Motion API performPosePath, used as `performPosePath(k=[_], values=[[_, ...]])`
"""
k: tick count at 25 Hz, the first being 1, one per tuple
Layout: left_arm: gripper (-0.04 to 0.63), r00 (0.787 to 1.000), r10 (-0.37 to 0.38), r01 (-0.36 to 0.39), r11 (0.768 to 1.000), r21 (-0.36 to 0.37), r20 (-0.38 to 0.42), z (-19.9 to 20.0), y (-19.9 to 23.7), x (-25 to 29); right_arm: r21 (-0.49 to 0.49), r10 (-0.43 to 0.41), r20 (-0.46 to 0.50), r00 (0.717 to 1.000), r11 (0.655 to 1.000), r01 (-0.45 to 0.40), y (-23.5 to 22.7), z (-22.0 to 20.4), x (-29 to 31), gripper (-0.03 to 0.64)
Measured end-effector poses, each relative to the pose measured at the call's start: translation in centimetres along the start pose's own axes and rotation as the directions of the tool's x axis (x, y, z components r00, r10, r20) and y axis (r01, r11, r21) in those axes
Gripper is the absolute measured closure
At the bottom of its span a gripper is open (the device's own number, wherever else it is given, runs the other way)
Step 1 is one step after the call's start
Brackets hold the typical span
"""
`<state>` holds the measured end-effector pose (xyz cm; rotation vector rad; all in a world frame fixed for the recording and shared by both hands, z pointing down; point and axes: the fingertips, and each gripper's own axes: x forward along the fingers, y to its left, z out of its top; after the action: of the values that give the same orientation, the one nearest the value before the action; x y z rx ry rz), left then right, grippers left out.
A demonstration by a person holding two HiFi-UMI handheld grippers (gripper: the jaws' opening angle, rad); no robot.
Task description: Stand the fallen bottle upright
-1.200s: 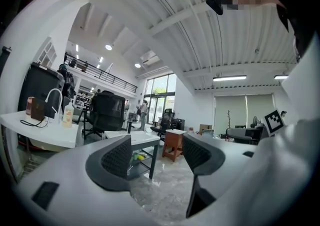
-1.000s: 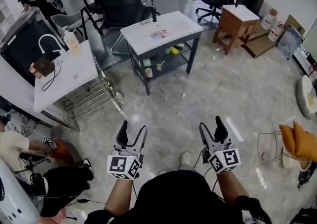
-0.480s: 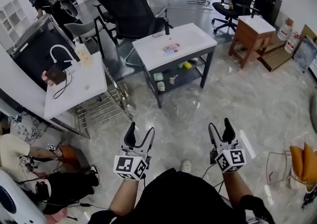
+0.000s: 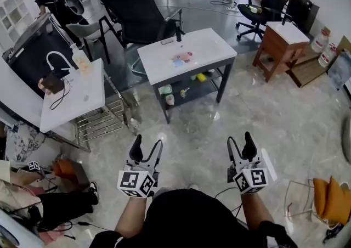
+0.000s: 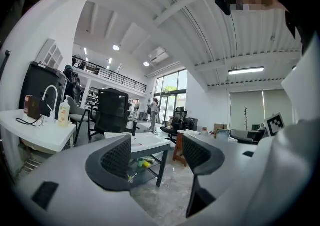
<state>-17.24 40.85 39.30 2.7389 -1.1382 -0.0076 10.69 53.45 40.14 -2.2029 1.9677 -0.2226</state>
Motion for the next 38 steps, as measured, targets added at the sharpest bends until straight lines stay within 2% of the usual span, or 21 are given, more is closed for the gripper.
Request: performPosePath(k=[7, 11, 16, 19, 23, 29, 33, 38], values=[[0.272, 0.999, -0.028, 0.028, 1.000, 0.010, -0.042, -0.5, -0.7, 2.8, 0.062, -0.010, -0.036, 0.999, 0.998, 0.013, -2.0, -1.8, 1.4, 0.311], [0.272, 0.998, -0.051, 0.051, 0.999, 0.009, -0.032, -0.5, 0.2, 5.1, 0.064, -0.011, -0.044, 0.999, 0.998, 0.014, -2.2, -2.3, 3.6, 0.313], [0.272, 0.995, -0.084, 0.083, 0.996, -0.029, -0.045, -0.7, 3.0, 8.9, 0.046, -0.042, -0.040, 0.998, 0.998, 0.044, -1.8, -1.7, 6.6, 0.319], [0.272, 0.993, -0.121, 0.121, 0.992, -0.030, -0.005, 0.3, 4.4, 12.6, 0.031, -0.059, -0.014, 0.998, 0.998, 0.059, -2.1, -0.6, 10.1, 0.321], [0.272, 0.989, -0.147, 0.147, 0.989, -0.012, 0.022, 2.0, 7.1, 16.2, 0.007, -0.046, 0.014, 0.999, 0.999, 0.046, -1.0, 0.3, 15.1, 0.322], [0.272, 0.988, -0.156, 0.156, 0.988, -0.013, 0.022, 3.0, 12.2, 20.1, -0.003, -0.052, 0.023, 0.998, 0.999, 0.052, 0.7, 0.4, 21.9, 0.327], [0.272, 0.984, -0.175, 0.176, 0.984, -0.004, 0.031, 3.9, 14.9, 22.3, 0.026, -0.048, 0.026, 0.999, 0.999, 0.047, 2.2, 0.2, 25.7, 0.327], [0.272, 0.982, -0.184, 0.185, 0.982, -0.032, 0.032, 3.7, 17.6, 24.6, 0.021, -0.016, 0.008, 1.000, 1.000, 0.016, 4.3, -0.2, 29.4, 0.330]])
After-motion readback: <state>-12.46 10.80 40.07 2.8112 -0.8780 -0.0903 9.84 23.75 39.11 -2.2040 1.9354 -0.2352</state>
